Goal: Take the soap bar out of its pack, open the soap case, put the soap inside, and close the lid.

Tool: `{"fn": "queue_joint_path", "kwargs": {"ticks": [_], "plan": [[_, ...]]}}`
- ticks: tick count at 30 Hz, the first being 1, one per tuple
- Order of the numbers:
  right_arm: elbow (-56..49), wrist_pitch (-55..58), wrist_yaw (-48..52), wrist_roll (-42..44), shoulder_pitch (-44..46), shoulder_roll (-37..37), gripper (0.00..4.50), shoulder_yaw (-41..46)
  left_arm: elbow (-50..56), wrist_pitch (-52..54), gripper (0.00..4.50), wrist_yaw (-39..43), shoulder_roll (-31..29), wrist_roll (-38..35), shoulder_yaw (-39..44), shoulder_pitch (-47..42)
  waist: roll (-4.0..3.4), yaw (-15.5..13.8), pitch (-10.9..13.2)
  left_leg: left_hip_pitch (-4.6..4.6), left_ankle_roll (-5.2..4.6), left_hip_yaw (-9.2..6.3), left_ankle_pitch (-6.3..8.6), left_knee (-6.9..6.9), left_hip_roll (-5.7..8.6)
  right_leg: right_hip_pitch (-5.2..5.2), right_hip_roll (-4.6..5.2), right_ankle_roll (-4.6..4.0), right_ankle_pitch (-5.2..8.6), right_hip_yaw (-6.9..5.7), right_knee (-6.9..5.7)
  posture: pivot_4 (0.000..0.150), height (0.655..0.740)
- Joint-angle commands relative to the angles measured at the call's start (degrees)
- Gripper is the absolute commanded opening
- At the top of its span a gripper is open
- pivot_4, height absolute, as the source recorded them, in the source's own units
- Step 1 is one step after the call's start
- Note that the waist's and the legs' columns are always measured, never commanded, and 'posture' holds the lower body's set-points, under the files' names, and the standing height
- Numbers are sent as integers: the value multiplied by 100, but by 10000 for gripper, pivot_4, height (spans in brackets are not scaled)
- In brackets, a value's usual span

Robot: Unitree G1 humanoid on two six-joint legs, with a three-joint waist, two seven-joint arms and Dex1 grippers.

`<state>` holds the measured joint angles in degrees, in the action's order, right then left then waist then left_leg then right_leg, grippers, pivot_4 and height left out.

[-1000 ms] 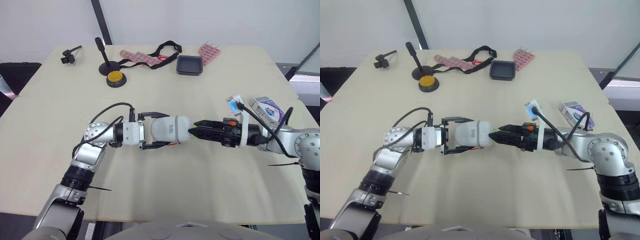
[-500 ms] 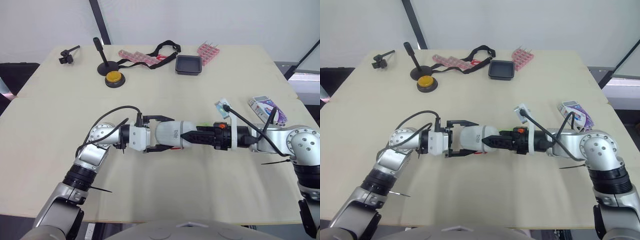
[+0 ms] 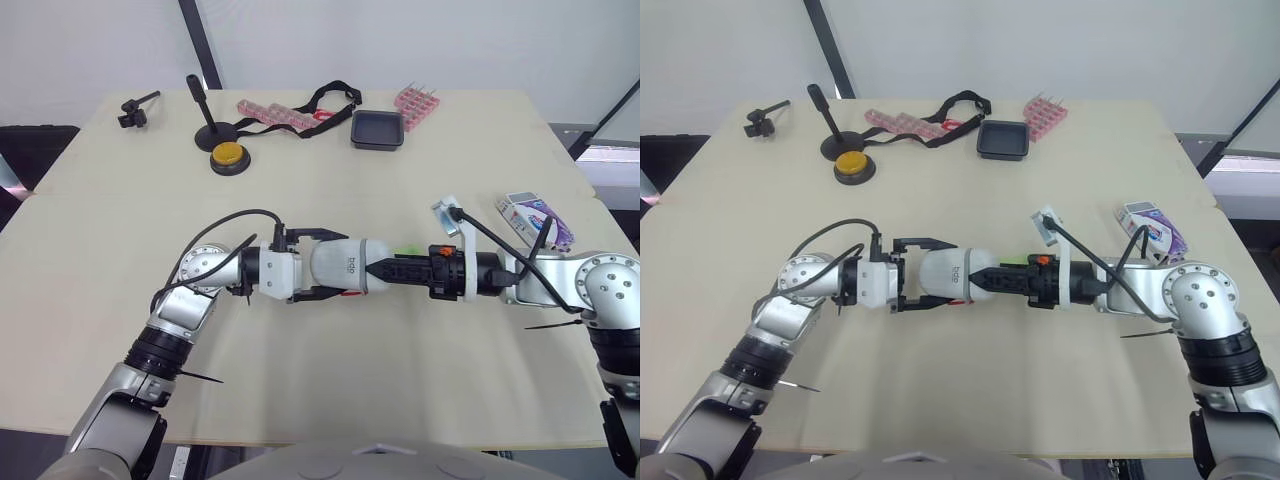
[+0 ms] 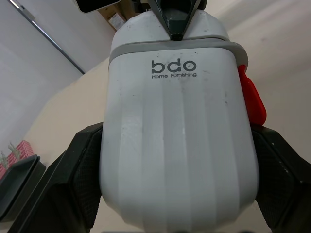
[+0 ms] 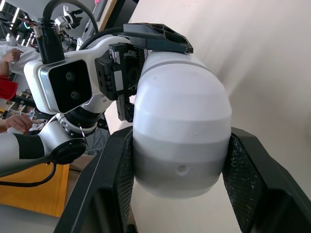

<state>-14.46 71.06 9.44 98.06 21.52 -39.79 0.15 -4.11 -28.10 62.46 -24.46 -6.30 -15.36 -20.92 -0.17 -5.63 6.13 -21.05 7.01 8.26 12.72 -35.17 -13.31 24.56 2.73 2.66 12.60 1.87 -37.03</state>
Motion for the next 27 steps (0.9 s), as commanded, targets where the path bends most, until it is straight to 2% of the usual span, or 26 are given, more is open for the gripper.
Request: {"fn": "queue_joint_path", "kwargs": {"ticks": [1, 11, 19, 23, 27], "plan": [[-103, -11, 230, 303, -11, -89, 20782, 54, 162, 114, 34832, -116, -10, -85, -7, -23, 0, -1, 0, 0, 0, 0, 0, 0, 0, 0, 0, 0, 0, 0, 0, 1500, 7291], [-7, -21, 907, 378, -197, -247, 20782, 274, 259, 319, 34832, -207, -35, -156, 10, 19, 1, -9, 0, 0, -1, 0, 0, -2, 0, 0, 0, 0, 0, 1, -2, 1500, 7291], [85, 51, 1331, 380, -282, -652, 20782, 444, 290, 419, 34832, -243, -78, -172, 1, 17, 1, -47, 0, -1, -2, 0, -1, -5, 0, 0, 0, -1, 0, 2, -3, 1500, 7291], [413, 203, 1701, -388, -369, -1334, 20782, 665, 272, 496, 34832, -258, -103, -179, 9, 8, 3, -80, 1, -4, -3, 0, 0, -8, 1, 0, 1, -1, 0, 2, -2, 1500, 7291], [706, -103, 2458, -2273, -158, -2357, 20782, 270, 301, 576, 34832, -284, -113, -191, -4, 8, 6, -74, 3, -7, -3, -3, 0, -13, 2, -2, 2, -1, 0, 1, -2, 1500, 7291]]}}
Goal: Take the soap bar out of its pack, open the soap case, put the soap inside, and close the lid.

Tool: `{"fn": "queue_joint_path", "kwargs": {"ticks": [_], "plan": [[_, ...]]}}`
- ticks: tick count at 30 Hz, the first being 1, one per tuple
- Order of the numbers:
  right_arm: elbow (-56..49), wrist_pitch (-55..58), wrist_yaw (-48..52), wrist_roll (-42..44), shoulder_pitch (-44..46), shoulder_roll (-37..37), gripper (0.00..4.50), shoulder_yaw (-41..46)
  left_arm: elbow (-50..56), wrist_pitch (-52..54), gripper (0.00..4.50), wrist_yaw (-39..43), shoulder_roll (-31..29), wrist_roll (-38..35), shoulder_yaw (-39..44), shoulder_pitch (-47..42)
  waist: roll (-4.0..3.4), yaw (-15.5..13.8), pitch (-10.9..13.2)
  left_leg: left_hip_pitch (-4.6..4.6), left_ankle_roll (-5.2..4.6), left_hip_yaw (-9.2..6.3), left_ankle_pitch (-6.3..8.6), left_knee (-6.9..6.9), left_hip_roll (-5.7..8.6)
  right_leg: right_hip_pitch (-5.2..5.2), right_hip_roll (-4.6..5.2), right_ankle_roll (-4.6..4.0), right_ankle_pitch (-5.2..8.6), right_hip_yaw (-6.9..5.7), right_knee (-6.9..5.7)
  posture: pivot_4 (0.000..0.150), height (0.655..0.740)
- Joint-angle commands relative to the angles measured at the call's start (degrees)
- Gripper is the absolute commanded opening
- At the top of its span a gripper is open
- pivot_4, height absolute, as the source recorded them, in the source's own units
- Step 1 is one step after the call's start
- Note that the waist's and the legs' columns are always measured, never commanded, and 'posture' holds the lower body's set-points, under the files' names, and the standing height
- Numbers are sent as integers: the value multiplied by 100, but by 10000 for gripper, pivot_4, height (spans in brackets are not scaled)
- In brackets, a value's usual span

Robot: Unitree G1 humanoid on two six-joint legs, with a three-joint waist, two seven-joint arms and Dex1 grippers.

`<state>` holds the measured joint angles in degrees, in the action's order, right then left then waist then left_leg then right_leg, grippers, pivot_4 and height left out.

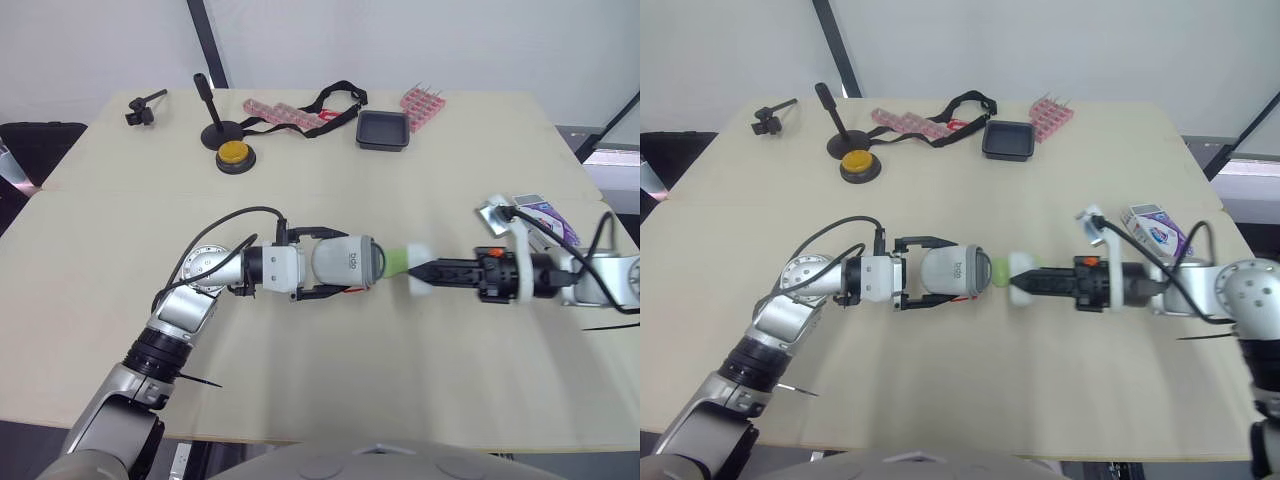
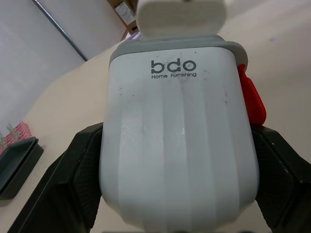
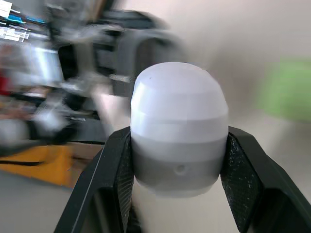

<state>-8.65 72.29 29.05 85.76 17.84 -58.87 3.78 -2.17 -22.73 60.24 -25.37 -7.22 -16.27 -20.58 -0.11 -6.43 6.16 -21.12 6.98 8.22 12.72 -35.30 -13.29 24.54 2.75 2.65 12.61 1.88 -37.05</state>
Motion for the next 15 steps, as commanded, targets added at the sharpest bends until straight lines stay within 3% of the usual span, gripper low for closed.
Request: {"fn": "queue_joint_path", "kwargs": {"ticks": [1, 3, 8, 15], "plan": [[156, -299, 661, -1374, 279, -584, 20782, -212, 107, 50, 34832, -64, -22, -99, 83, -28, 0, 21, 0, 0, 0, 0, 0, 0, 0, 0, 0, 0, 0, 0, 0, 1500, 7291], [127, -509, 1048, -2082, 392, -837, 20782, -527, 108, 64, 34832, -69, -20, -101, 81, -30, 1, 44, 1, 3, 0, 0, 0, 0, -1, 0, -2, 0, 0, 1, -3, 1500, 7291], [-135, -1793, 2124, -4852, 721, -1798, 20782, -2181, 109, 95, 34832, -93, -6, -78, 58, -24, 5, 34, 4, 1, -1, -1, 0, -2, -6, -1, -5, -1, 0, -1, -5, 1500, 7291], [216, -2575, 3008, -6886, 1499, -1296, 20782, -3350, 131, 111, 34832, -131, -17, -72, 67, 4, 5, 119, 5, 5, -8, 1, 2, -11, -7, 1, -3, -4, 2, 2, -21, 1500, 7291]]}}
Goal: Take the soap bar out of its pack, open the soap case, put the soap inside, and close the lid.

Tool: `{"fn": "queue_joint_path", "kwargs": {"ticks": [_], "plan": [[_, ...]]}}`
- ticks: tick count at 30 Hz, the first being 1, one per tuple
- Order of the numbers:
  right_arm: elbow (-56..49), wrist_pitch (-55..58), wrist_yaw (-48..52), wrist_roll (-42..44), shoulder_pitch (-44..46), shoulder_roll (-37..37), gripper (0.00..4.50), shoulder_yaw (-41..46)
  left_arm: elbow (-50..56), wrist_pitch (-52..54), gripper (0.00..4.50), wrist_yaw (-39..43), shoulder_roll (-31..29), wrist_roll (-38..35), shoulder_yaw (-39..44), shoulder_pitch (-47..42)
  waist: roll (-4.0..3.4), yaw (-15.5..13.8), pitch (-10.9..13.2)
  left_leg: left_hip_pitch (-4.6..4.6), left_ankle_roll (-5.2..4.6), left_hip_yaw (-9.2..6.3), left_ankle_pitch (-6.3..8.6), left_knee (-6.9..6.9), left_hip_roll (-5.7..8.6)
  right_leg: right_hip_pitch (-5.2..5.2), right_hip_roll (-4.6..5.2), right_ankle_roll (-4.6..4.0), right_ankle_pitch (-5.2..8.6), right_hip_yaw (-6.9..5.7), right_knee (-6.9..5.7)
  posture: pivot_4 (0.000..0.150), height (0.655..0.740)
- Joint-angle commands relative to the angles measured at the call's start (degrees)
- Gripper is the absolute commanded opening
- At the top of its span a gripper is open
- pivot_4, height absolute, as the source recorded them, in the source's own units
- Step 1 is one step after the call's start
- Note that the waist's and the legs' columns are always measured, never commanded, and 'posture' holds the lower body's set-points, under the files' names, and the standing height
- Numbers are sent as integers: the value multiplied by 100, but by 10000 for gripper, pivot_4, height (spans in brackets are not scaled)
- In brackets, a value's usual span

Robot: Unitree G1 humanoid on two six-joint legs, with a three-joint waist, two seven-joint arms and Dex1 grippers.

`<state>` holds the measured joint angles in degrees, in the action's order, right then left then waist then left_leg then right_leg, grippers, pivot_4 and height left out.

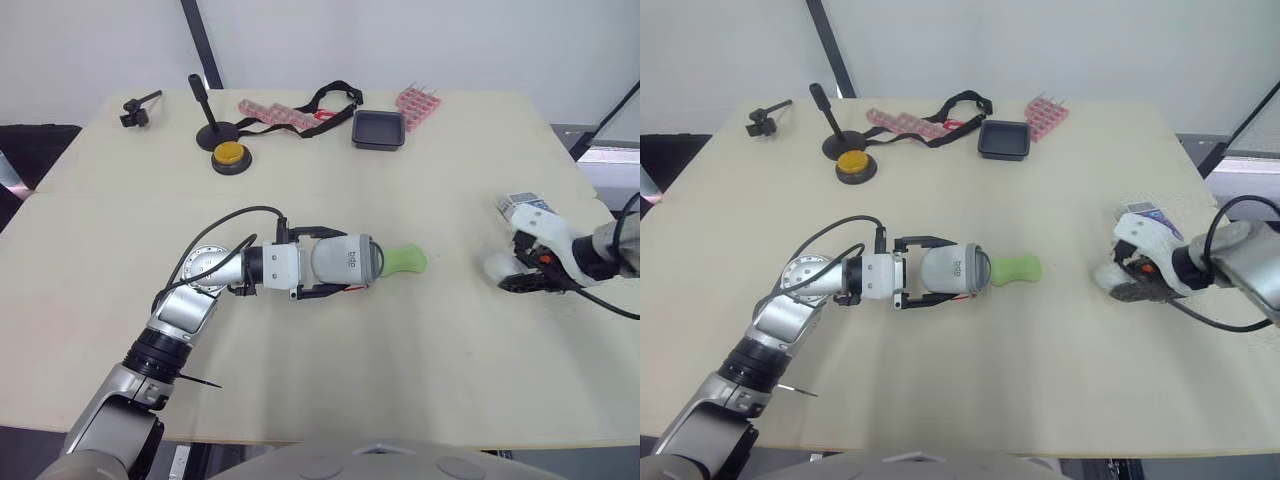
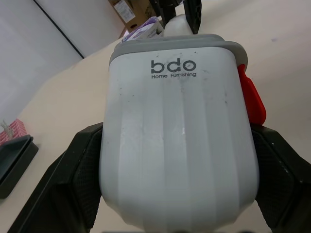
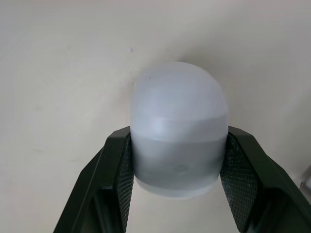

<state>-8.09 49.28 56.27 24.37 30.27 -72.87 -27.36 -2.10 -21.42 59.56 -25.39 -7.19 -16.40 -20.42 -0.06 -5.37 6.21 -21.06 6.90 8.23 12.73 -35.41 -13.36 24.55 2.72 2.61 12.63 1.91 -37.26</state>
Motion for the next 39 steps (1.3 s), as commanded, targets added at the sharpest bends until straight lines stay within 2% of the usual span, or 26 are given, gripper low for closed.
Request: {"fn": "queue_joint_path", "kwargs": {"ticks": [1, 10, 12, 17, 21, 25, 28, 32, 35, 37, 39], "plan": [[231, -262, 341, -860, 341, 216, 20782, -262, 130, -14, 34832, -66, -19, -76, 81, -4, 0, 15, 0, 0, -6, 0, 3, -1, 0, 1, 0, -2, 1, 0, -2, 1500, 7291], [791, -495, 607, -1569, 404, 818, 20782, -96, 269, 47, 34832, -131, -37, -65, 65, 117, 1, 14, -2, -2, -18, 2, 6, -9, -1, 4, 2, -10, 4, 1, -10, 1500, 7291], [809, -486, 646, -1580, 350, 866, 30258, 4, 270, 48, 34832, -145, -33, -55, 63, 129, 0, 13, -2, -2, -23, 2, 8, -16, -1, 4, 4, -13, 5, 2, -15, 1500, 7291], [740, -499, 716, -1642, 210, 903, 44679, 249, 261, 47, 34832, -151, -41, -48, 63, 140, -1, 20, -3, 1, -32, 3, 12, -21, -3, 4, 4, -26, 13, 3, -23, 1500, 7291], [583, -573, 659, -1591, 63, 871, 44679, 650, 240, 44, 34832, -138, -52, -43, 63, 133, -1, 14, -3, 0, -33, 4, 12, -21, -3, 4, 4, -26, 13, 3, -23, 1500, 7291], [402, -1036, 530, -1088, -296, 1069, 44679, 1722, 214, 104, 34832, -109, -78, -67, 75, 126, -2, 8, -3, 0, -35, 4, 13, -23, -3, 4, 5, -25, 12, 5, -23, 1500, 7291], [232, -2600, 719, -143, -1101, 1942, 44679, 3213, 182, 244, 34832, -24, -132, -133, 89, 72, 12, 1, -10, 0, -46, 5, 18, -26, -8, 4, 9, -26, 13, 4, -25, 1500, 7291], [-227, -3461, 1109, 662, -2483, 2753, 44679, 4407, 111, 658, 34832, 22, -127, -331, 183, -60, 3, -93, -13, -18, -67, 8, 29, -36, -8, 14, 18, -29, 14, -7, -23, 1500, 7291], [-479, -4165, 1193, 851, -3266, 3350, 44679, 4673, 127, 1075, 34832, 21, -132, -466, 253, -179, 2, -83, -13, -30, -90, 13, 42, -66, -5, 18, 20, -30, 15, -10, -25, 1500, 7291], [-684, -4926, 1271, 650, -4018, 3843, 44679, 4526, 121, 1613, 34832, 155, -200, -590, 248, -324, 10, -86, -18, -33, -93, 14, 44, -74, -5, 20, 41, -36, 18, -14, -24, 1500, 7291], [-831, -5336, 1382, 456, -4398, 4029, 44679, 4270, 173, 2015, 34832, 325, -303, -697, 237, -431, 3, -50, -20, -30, -93, 13, 44, -74, -7, 20, 41, -37, 19, -24, -24, 1500, 7291]]}}
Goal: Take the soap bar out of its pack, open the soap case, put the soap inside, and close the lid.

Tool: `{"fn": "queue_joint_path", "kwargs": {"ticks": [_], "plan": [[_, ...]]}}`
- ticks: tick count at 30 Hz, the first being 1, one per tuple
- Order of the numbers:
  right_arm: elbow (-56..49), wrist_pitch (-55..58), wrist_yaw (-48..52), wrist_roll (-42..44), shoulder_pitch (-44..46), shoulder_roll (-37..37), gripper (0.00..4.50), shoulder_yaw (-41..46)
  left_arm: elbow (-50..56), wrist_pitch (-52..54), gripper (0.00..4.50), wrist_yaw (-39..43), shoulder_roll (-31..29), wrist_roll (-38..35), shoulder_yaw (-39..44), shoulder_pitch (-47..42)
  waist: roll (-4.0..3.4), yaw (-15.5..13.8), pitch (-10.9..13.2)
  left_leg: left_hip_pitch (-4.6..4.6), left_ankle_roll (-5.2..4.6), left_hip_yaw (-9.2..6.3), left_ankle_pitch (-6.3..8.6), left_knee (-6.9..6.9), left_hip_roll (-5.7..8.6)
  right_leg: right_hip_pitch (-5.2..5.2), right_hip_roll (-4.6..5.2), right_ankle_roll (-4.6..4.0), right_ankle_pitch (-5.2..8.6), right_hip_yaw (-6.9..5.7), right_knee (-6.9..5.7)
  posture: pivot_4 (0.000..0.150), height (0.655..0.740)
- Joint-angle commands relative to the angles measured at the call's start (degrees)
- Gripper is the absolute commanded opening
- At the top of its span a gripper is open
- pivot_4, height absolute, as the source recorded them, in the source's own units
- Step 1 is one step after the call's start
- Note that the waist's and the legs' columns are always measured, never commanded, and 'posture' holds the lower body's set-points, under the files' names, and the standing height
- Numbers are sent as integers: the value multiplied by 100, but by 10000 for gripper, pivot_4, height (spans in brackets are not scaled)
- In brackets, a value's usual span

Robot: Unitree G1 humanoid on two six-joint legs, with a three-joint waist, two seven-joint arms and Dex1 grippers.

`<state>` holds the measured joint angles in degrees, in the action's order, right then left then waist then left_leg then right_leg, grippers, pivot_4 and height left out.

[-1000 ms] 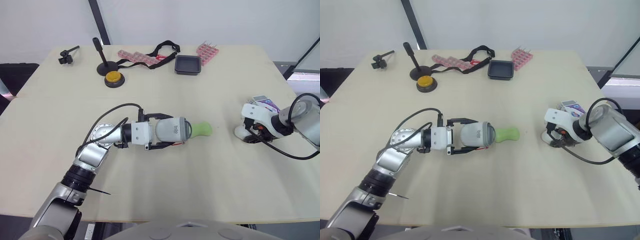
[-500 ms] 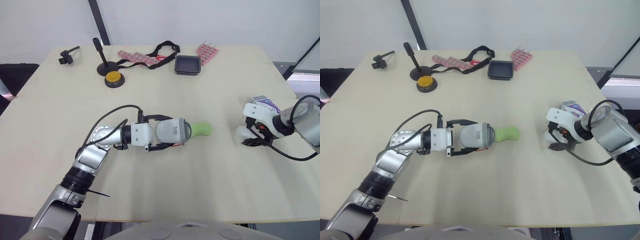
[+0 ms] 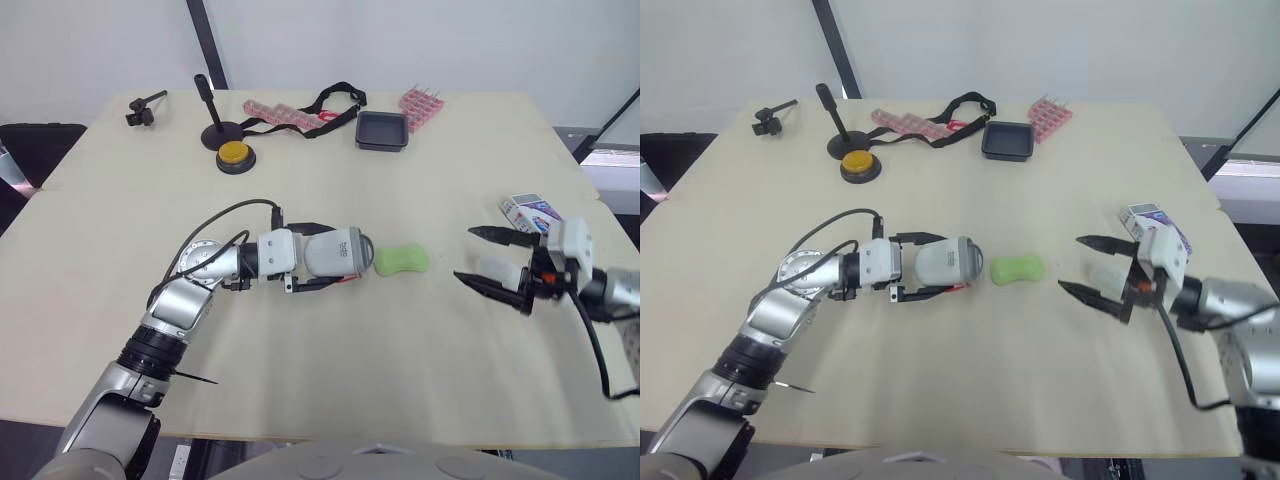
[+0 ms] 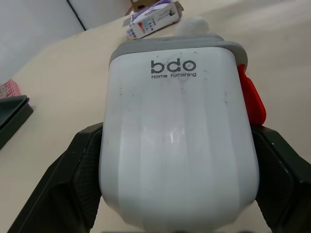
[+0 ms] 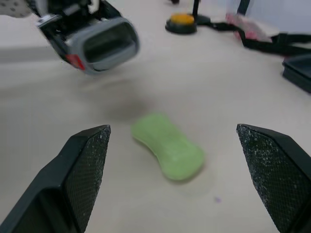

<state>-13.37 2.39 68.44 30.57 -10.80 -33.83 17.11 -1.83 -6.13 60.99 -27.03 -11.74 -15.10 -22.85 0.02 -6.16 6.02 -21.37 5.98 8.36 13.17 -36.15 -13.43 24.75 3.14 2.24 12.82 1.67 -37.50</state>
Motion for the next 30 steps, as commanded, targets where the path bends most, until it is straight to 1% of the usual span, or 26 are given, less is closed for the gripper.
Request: {"fn": "queue_joint_path", "kwargs": {"ticks": [1, 2, 5, 9, 12, 14, 20, 23, 27, 30], "plan": [[-329, -753, 170, -207, -371, 174, 44679, -280, 193, 679, 34832, 267, -204, -274, 100, -244, -10, 77, -1, 0, 0, 2, 0, 0, 3, 1, 2, 0, 0, 2, 0, 1500, 7291], [-337, -861, 183, -248, -447, 214, 44679, -384, 239, 901, 34832, 359, -284, -305, 81, -299, -10, 165, 0, 0, 0, 4, 0, 0, 5, 1, 4, 0, 0, 7, 0, 1500, 7291], [-228, -1163, 188, -360, -607, 319, 44679, -647, 358, 1451, 34832, 693, -565, -264, -53, -460, -6, 240, -1, 1, -1, 4, -1, -4, 9, 1, 8, 2, -1, 12, 0, 1500, 7291], [-159, -1311, 94, -387, -626, 342, 44679, -803, 513, 1865, 34832, 854, -779, -119, -223, -622, -11, 243, -3, 0, -1, 3, -2, 9, 10, -1, 8, 2, -1, 9, 9, 1500, 7291], [-146, -1339, 41, -392, -608, 322, 44679, -865, 592, 2150, 34832, 862, -939, 326, -524, -810, -9, 224, -2, -4, -1, 0, -2, 12, 14, -2, 12, 2, -2, 6, 15, 1500, 7291], [-111, -1332, 14, -400, -612, 287, 44679, -894, 660, 2220, 34832, 979, -1014, 441, -653, -959, -9, 212, -2, -3, -1, 0, -2, 13, 17, -3, 16, 2, -2, 4, 16, 1500, 7291], [-28, -1266, -90, -343, -615, 210, 44679, -881, 693, 2229, 34832, 1136, -1094, 817, -913, -1372, -9, 205, -2, 0, -1, -1, -2, 14, 20, -10, 18, 3, -2, 6, 17, 1500, 7291], [10, -1290, -100, -352, -602, 163, 44679, -894, 625, 2299, 34832, 1070, -1013, 1080, -1063, -1597, -8, 203, -2, -1, 0, -1, -2, 16, 20, -10, 18, 3, -2, 10, 18, 1500, 7291], [42, -1300, -92, -356, -588, 117, 44679, -921, 751, 2616, 34832, 1244, -968, 1200, -1291, -1799, -8, 200, -2, -1, 0, -2, -2, 16, 22, -11, 19, 3, -2, 12, 18, 1500, 7291], [58, -1307, -112, -363, -577, 104, 44679, -915, 854, 3134, 34832, 1315, -945, 1290, -1446, -1977, -8, 200, -2, -1, 0, -2, -2, 17, 22, -10, 19, 3, -2, 13, 18, 1500, 7291]]}}
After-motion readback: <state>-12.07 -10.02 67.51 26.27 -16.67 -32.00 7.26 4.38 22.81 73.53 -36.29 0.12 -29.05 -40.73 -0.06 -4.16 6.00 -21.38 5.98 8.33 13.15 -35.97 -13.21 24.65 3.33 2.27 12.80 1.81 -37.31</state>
